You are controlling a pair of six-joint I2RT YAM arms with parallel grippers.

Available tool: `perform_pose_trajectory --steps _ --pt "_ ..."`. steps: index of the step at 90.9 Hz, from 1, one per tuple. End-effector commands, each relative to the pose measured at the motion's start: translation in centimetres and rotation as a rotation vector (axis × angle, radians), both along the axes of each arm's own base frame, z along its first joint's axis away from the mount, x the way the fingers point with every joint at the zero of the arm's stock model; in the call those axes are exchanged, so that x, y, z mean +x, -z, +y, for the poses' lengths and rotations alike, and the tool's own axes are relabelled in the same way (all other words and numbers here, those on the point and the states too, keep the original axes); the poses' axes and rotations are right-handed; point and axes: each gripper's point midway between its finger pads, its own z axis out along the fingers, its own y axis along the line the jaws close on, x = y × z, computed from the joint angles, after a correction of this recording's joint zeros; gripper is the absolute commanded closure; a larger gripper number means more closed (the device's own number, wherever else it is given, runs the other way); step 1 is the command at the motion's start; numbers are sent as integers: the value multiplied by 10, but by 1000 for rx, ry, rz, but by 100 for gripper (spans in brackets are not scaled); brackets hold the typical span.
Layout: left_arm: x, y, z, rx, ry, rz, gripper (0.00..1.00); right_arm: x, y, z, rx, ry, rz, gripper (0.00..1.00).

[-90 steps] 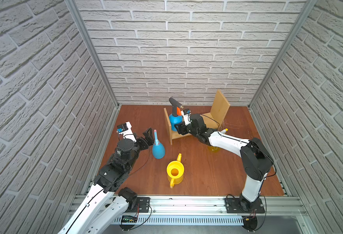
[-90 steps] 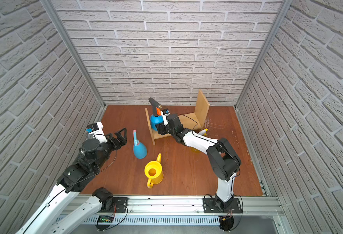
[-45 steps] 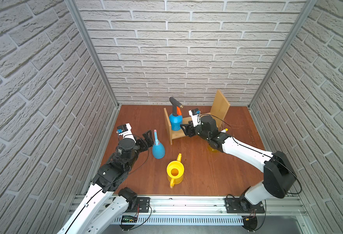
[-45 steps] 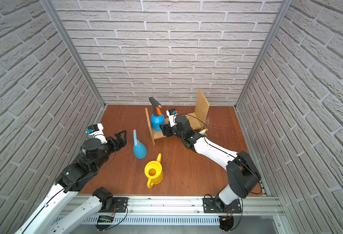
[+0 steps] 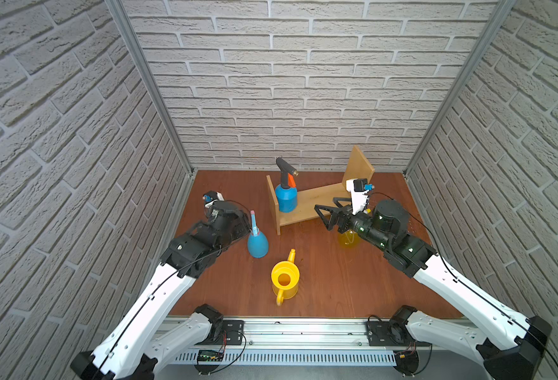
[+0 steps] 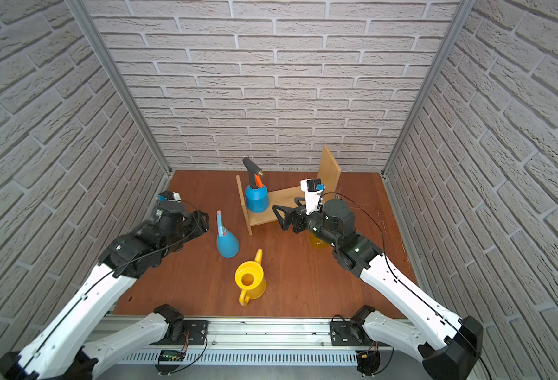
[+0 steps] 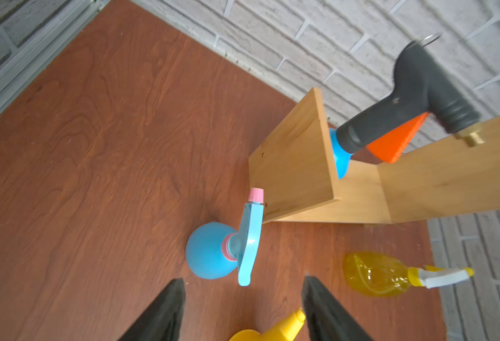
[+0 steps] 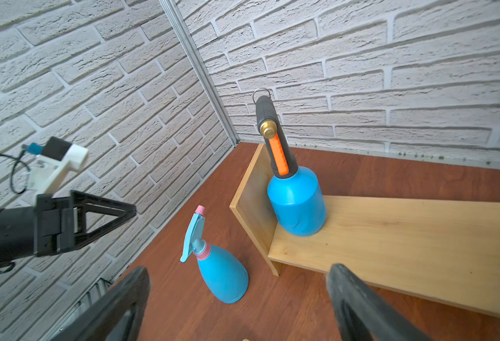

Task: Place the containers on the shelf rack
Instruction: 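Pick up a container from the center of the board.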

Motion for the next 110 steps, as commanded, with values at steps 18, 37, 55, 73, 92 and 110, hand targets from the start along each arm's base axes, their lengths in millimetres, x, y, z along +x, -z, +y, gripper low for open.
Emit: perform_pose_trajectory --steps 18,37,55,73,92,110 --pt "11 38 4 359 126 319 37 -11 14 -2 11 -19 69 2" --pt "36 55 -14 384 194 362 40 -14 16 2 5 -47 75 2" --pt "55 72 -28 353 215 377 43 -15 16 6 -12 -75 73 2" --pt "63 88 -32 334 214 400 50 -17 16 6 -35 -86 70 2" --pt "60 102 -31 330 215 425 64 -18 15 5 -56 -90 58 2" --pt "54 111 -30 320 227 447 73 -17 13 5 -66 -92 51 2"
